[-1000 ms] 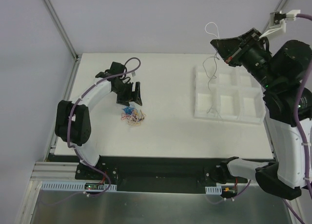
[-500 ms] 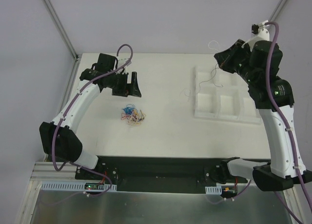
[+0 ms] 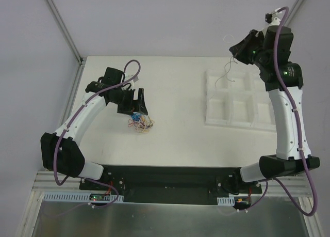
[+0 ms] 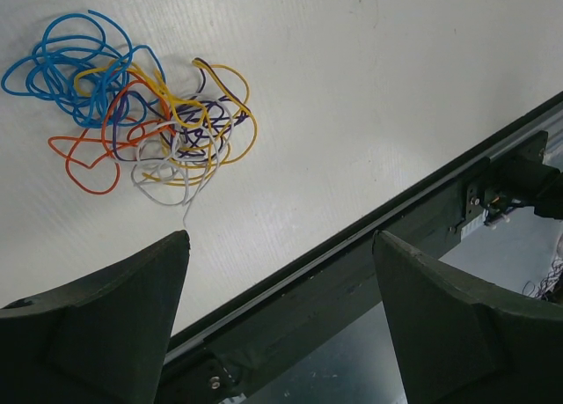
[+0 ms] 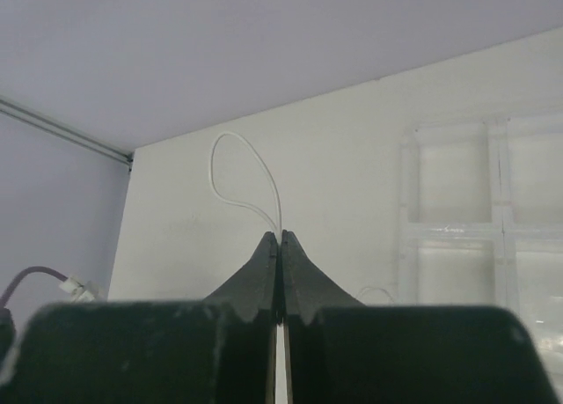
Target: Untangle the cables
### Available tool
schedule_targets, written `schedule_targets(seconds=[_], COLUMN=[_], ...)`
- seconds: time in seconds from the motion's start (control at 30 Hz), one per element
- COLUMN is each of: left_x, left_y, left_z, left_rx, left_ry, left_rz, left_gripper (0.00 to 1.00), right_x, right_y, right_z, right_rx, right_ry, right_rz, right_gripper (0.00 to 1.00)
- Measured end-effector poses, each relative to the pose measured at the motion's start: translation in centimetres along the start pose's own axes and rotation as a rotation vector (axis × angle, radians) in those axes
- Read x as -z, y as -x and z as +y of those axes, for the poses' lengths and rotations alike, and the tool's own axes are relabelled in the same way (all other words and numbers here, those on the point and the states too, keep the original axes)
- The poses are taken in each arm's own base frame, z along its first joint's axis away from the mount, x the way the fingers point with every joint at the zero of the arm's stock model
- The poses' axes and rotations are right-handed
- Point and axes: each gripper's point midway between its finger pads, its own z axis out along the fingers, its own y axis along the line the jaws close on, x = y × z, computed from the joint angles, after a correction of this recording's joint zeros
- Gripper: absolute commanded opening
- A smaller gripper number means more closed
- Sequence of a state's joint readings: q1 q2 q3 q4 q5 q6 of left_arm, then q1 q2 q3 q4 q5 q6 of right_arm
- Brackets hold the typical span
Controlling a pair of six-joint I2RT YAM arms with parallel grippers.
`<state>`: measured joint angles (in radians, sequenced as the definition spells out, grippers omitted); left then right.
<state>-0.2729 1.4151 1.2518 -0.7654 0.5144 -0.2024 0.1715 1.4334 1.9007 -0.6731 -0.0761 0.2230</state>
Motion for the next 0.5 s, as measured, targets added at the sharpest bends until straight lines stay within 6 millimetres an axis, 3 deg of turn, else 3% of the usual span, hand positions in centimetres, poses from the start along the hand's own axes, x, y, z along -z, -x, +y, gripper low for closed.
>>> schedule_targets(seconds=[0.17, 0.27, 0.4, 0.5], left_x=[0.0, 0.0, 0.2, 0.7], left_y=[0.1, 0.4, 1.3, 2.0], left_z=[0.4, 0.9, 1.8, 2.7], left_rx=[0.023, 0.045, 0.066, 0.071], left_ry=[0.029, 0.066, 0.132, 0.193], left_rz=[-0.008, -0.022, -0.061, -0.103], left_gripper=[0.86, 0.86, 0.96, 0.99], right_x=[3.1, 5.0, 5.8, 4.7], right_y=[4.7, 6.2, 5.5, 2.8], right_z=[2.0, 2.7, 1.9, 0.3], right_rx=[0.010, 0.020, 0.028, 0.021], right_ry=[0.065, 0.092, 0.081, 0.052], right_rz=[-0.122, -0.172, -0.173, -0.123], right_gripper=[0.00, 0.00, 0.00, 0.00])
